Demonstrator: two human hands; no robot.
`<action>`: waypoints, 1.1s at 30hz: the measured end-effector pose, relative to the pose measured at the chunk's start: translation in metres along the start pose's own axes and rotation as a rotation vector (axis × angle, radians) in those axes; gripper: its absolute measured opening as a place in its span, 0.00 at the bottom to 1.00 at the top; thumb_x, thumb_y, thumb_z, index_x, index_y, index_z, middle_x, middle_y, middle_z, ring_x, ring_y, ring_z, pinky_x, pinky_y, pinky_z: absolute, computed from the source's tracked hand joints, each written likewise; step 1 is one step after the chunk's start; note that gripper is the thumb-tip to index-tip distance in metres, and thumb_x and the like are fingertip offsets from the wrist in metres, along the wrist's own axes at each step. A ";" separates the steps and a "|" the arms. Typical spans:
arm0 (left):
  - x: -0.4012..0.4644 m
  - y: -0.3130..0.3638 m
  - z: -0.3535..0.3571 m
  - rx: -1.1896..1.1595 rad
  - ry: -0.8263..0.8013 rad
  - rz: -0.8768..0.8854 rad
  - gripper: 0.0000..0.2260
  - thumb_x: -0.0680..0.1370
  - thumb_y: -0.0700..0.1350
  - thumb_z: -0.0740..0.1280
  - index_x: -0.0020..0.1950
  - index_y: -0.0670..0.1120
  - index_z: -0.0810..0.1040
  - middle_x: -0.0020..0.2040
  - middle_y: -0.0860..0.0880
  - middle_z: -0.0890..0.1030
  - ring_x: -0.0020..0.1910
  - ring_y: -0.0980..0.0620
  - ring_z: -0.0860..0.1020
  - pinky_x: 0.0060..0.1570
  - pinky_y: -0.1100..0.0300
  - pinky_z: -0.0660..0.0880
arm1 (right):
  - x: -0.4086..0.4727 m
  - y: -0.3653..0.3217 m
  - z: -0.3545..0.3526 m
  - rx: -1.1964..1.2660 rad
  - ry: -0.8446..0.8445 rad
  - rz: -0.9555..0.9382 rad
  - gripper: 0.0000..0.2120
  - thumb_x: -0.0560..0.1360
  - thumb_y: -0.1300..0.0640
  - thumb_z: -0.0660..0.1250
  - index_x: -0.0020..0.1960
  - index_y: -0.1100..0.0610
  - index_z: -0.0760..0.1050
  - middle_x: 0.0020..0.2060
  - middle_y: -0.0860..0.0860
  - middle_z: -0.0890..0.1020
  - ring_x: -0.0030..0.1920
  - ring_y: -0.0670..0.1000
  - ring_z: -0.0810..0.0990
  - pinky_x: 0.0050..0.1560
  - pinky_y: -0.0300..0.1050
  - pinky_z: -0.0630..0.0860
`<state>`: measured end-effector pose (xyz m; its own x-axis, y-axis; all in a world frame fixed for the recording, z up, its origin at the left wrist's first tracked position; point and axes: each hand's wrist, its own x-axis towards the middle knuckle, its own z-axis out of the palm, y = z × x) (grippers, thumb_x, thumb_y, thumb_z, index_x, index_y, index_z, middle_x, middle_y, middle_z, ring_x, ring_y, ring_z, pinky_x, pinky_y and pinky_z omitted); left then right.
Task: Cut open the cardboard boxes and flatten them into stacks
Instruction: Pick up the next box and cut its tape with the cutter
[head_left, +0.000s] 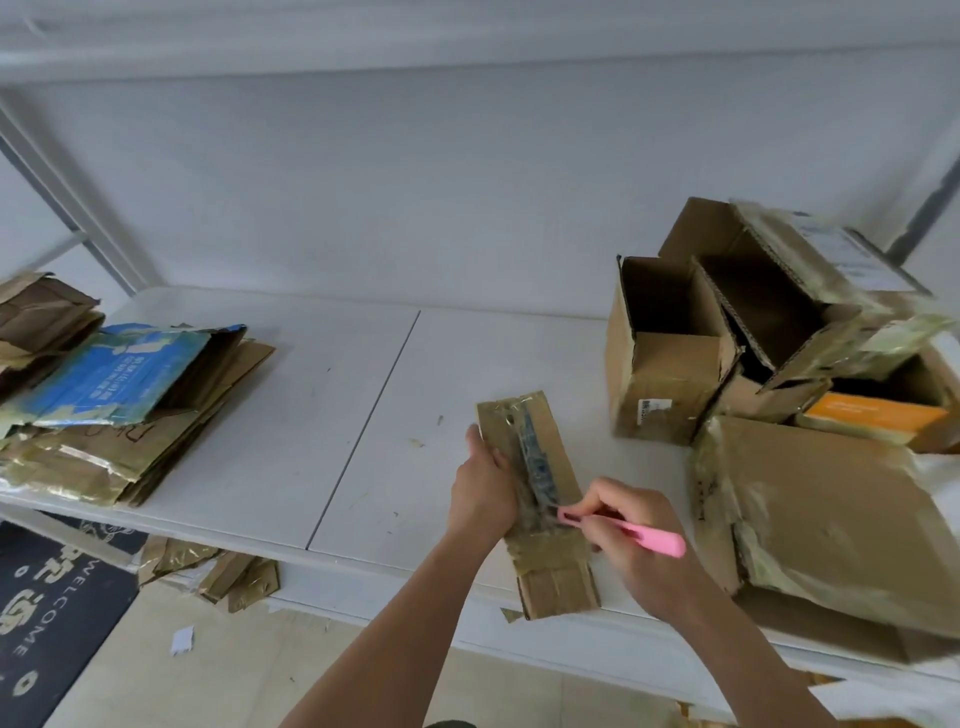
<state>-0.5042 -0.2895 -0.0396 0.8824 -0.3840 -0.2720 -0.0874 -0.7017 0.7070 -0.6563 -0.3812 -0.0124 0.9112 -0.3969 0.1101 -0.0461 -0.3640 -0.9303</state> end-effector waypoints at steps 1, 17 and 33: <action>0.002 -0.001 -0.002 0.001 -0.012 0.055 0.21 0.83 0.42 0.50 0.77 0.52 0.55 0.55 0.43 0.74 0.45 0.44 0.76 0.47 0.51 0.74 | -0.002 0.001 0.000 0.028 0.095 -0.026 0.11 0.74 0.57 0.63 0.35 0.46 0.74 0.30 0.50 0.78 0.27 0.54 0.73 0.27 0.48 0.67; -0.009 -0.002 -0.007 0.264 0.076 0.049 0.12 0.78 0.49 0.66 0.55 0.43 0.76 0.56 0.45 0.73 0.46 0.50 0.75 0.45 0.57 0.73 | 0.042 0.034 0.016 0.123 0.560 -0.082 0.06 0.83 0.56 0.60 0.53 0.58 0.73 0.33 0.57 0.78 0.28 0.56 0.74 0.25 0.48 0.70; 0.079 -0.048 -0.030 0.216 -0.059 0.160 0.47 0.73 0.46 0.75 0.80 0.56 0.45 0.80 0.41 0.46 0.77 0.39 0.53 0.74 0.46 0.54 | 0.063 0.072 0.041 0.048 0.445 -0.108 0.06 0.82 0.56 0.59 0.54 0.56 0.73 0.30 0.45 0.71 0.30 0.42 0.70 0.34 0.30 0.65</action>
<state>-0.4166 -0.2680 -0.0756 0.8214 -0.5300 -0.2107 -0.3254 -0.7389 0.5900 -0.5851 -0.3984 -0.0871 0.6447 -0.6862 0.3368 0.0676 -0.3878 -0.9193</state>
